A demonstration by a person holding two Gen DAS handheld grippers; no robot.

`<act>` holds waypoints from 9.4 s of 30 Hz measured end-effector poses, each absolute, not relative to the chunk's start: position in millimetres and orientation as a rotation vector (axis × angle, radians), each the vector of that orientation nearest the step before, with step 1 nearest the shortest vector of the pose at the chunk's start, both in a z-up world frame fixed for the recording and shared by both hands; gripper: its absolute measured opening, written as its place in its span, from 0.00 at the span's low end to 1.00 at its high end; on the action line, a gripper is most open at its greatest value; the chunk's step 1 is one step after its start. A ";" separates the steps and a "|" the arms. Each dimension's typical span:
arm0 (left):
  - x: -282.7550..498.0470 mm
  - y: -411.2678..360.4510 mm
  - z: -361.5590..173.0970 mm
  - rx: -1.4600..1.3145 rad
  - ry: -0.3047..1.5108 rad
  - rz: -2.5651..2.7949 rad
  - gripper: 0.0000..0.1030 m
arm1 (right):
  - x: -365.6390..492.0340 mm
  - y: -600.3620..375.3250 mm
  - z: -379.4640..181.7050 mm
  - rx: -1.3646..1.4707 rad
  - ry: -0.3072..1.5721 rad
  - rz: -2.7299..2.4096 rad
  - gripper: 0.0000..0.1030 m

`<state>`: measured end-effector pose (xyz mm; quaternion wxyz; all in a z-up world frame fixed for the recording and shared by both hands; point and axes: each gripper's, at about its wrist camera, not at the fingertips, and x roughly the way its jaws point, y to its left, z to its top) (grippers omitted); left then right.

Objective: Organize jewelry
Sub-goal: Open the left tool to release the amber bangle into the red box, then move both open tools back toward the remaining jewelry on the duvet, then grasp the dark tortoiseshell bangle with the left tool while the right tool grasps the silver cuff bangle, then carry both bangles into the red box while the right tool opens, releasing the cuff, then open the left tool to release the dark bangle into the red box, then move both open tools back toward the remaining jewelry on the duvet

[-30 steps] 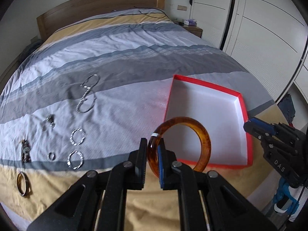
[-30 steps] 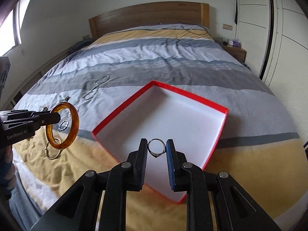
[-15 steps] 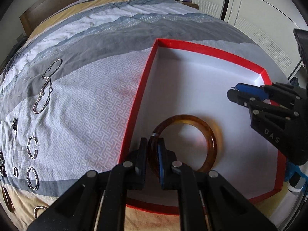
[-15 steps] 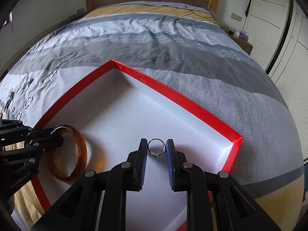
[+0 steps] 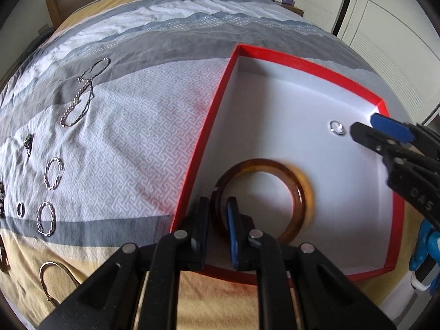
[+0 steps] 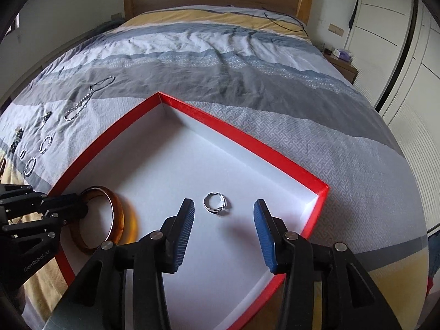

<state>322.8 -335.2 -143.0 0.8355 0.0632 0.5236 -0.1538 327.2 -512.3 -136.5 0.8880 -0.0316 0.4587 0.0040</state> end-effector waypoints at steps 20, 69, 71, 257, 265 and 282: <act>237.0 -260.9 -30.1 0.106 0.905 -0.311 0.28 | 196.4 -494.5 -48.4 0.176 0.797 -0.038 0.49; 121.0 111.1 -53.7 -0.223 0.905 0.147 0.28 | 124.8 -253.9 -34.0 0.081 0.867 0.173 0.48; 137.3 109.5 -61.3 -0.223 0.922 0.148 0.28 | 139.1 -253.0 -48.1 0.085 0.900 0.181 0.46; 151.4 -6.3 42.6 0.019 0.765 -0.041 0.32 | 99.3 -359.1 79.7 0.100 0.625 -0.030 0.47; 110.0 60.1 41.0 -0.070 0.734 0.041 0.32 | 76.4 -321.5 90.9 0.067 0.605 0.016 0.49; 88.3 127.5 -7.2 -0.175 0.793 0.155 0.32 | 93.4 -259.5 72.2 0.013 0.637 0.101 0.54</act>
